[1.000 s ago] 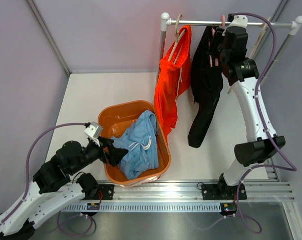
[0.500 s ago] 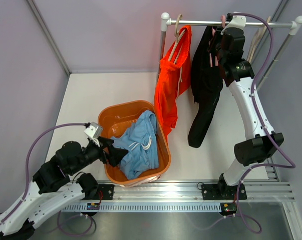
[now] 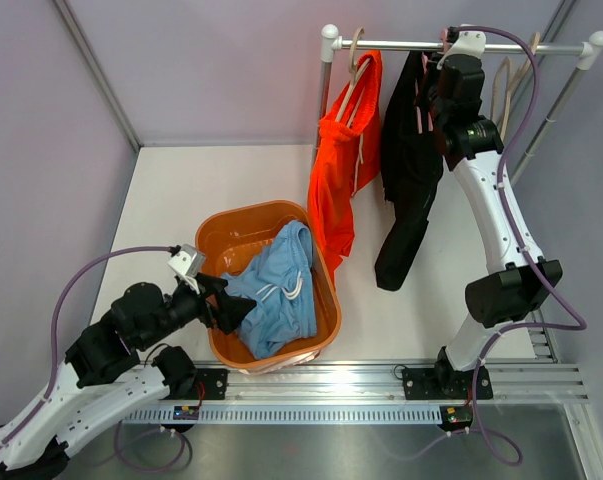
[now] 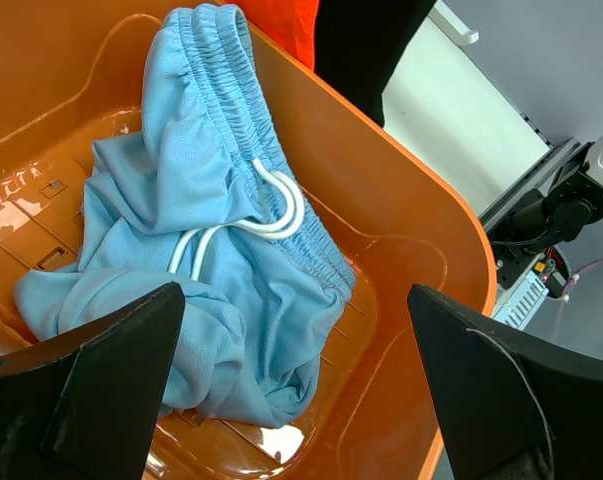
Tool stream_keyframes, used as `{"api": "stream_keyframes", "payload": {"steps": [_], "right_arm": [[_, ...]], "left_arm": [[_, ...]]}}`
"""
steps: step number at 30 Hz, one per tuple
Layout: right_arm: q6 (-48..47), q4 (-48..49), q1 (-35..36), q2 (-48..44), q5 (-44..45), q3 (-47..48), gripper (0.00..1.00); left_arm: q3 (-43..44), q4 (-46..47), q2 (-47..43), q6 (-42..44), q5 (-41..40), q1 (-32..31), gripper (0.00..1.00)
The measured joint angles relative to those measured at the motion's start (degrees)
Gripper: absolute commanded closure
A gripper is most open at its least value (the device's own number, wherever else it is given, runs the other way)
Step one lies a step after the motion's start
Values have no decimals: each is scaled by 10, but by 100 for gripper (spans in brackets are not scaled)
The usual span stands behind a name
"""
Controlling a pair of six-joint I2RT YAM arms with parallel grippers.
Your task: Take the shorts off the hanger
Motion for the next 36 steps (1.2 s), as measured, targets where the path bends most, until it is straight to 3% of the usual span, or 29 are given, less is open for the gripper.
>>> {"api": "stream_keyframes", "payload": {"steps": [4, 16, 23, 36], "right_arm": [[-10, -9, 0, 6, 0, 15, 100], [-6, -93, 3, 16, 14, 94, 100], [13, -133, 12, -44, 16, 95, 100], [92, -234, 59, -330, -30, -144, 100]], "left_arm": [[0, 0, 0, 0, 0, -1, 1], [0, 0, 0, 0, -2, -3, 1], [0, 0, 2, 0, -7, -3, 1], [0, 2, 11, 1, -8, -4, 1]]}}
